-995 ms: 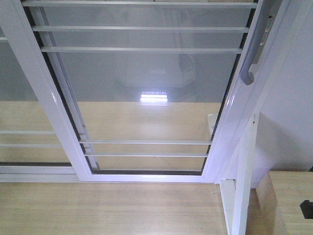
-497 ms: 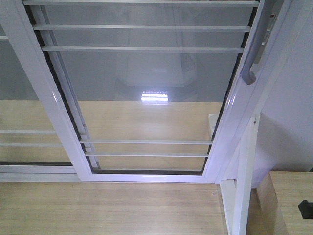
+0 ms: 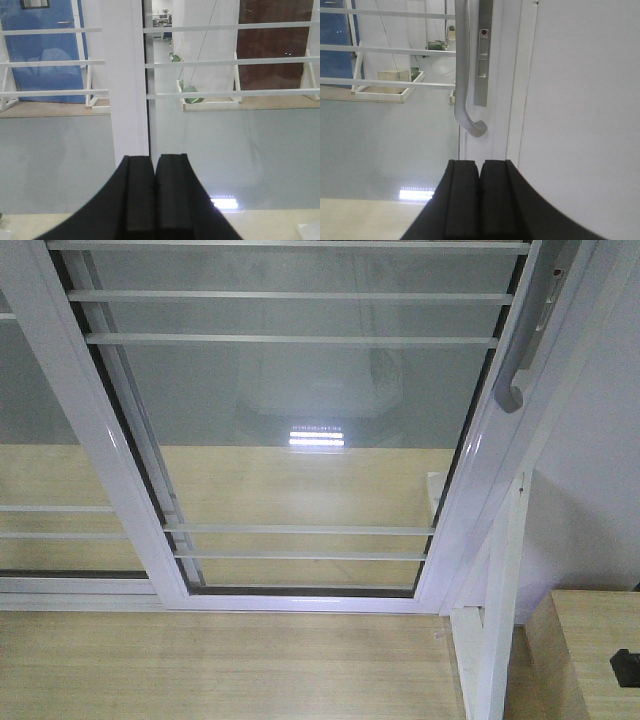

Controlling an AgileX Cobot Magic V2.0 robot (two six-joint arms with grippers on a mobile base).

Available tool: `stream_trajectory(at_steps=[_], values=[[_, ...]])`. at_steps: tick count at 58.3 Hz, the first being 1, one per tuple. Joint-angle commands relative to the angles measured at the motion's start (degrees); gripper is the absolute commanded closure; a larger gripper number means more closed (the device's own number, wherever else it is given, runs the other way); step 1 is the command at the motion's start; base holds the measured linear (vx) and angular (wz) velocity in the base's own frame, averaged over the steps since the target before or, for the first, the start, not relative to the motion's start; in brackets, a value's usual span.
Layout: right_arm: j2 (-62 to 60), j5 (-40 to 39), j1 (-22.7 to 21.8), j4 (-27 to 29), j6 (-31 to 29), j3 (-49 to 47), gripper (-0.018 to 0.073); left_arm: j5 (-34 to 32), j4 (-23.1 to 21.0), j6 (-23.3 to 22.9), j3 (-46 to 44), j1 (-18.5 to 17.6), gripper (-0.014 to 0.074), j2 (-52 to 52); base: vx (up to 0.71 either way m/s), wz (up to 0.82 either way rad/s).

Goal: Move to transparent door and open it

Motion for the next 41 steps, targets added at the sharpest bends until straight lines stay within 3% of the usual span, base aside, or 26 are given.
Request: stream_trajectory(at_steps=[1, 13, 19, 27, 34, 41], values=[[1.0, -6.5, 0.0, -0.1, -0.5, 0.7, 0.0564, -6.7, -0.1, -0.5, 1.3, 0.1, 0.0602, 0.9, 0.00, 0.00], [1.0, -16.4, -0.1, -0.1, -0.1, -3.4, 0.0564, -15.8, -0.5, -3.9, -1.4, 0.1, 0.0602, 0.9, 0.00, 0.00], [2.1, -13.4, -0.1, -0.4, -0.7, -12.8, 0.0564, -10.7, -0.5, -3.9, -9.6, 0.1, 0.0602, 0.9, 0.00, 0.00], [9.0, -2.0, -0.1, -2.3, -1.8, -28.9, 0.0564, -1.3, -0.5, -2.8, -24.2, 0.1, 0.0602, 3.5, 0.00, 0.00], [18.5, -0.4, -0.1, -2.4, -2.0, -37.7, 0.0564, -0.7, 0.0, 1.8, -32.8, 0.1, 0.0602, 11.0, 0.00, 0.00], [30.0, -3.4, -0.1, -2.3, -1.9, -41.0, 0.0564, -1.1, -0.1, 4.3, -34.7, 0.1, 0.0602, 19.9, 0.00, 0.00]])
